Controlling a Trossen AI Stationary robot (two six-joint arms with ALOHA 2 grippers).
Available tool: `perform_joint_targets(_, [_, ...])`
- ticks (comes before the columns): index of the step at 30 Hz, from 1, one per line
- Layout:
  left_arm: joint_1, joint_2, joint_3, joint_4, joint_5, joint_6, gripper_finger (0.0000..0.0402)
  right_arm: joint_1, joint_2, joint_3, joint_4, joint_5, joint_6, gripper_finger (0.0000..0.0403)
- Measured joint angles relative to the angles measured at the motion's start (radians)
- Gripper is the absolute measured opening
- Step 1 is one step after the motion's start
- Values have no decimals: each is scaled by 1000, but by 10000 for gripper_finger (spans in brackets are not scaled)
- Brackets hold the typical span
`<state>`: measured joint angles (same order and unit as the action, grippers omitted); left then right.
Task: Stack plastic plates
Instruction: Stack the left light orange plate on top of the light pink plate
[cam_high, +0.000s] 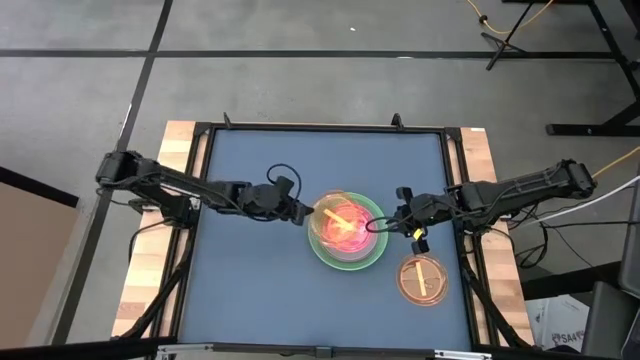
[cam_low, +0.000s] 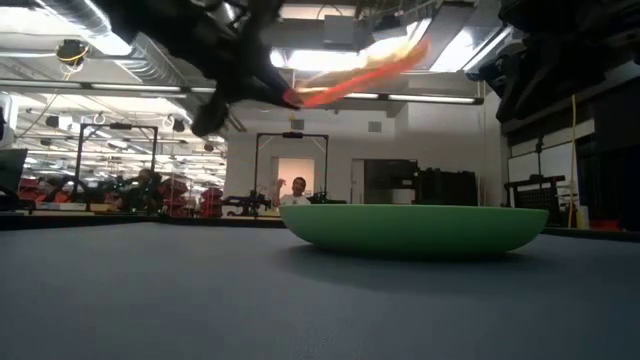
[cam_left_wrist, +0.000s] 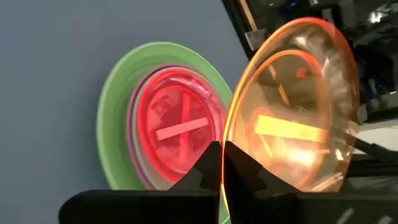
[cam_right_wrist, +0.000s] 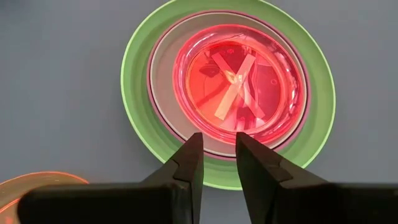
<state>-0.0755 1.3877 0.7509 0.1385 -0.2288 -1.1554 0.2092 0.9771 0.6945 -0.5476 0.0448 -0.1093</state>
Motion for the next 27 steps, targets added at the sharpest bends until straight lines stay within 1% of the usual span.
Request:
perform_joint_targets(7, [0,160,0,153,24,-65,0,0,0,0,0,0,0,85])
perform_joint_targets(14, [0,278,0,259,40,-125,0,0,0,0,-1,0,0,85])
perform_joint_targets(19, [0,320,5,273,40,-144,0,0,0,0,0,0,0,85])
perform_joint_targets(27, [0,371,51,260,29,-145,0,0,0,0,0,0,0,85])
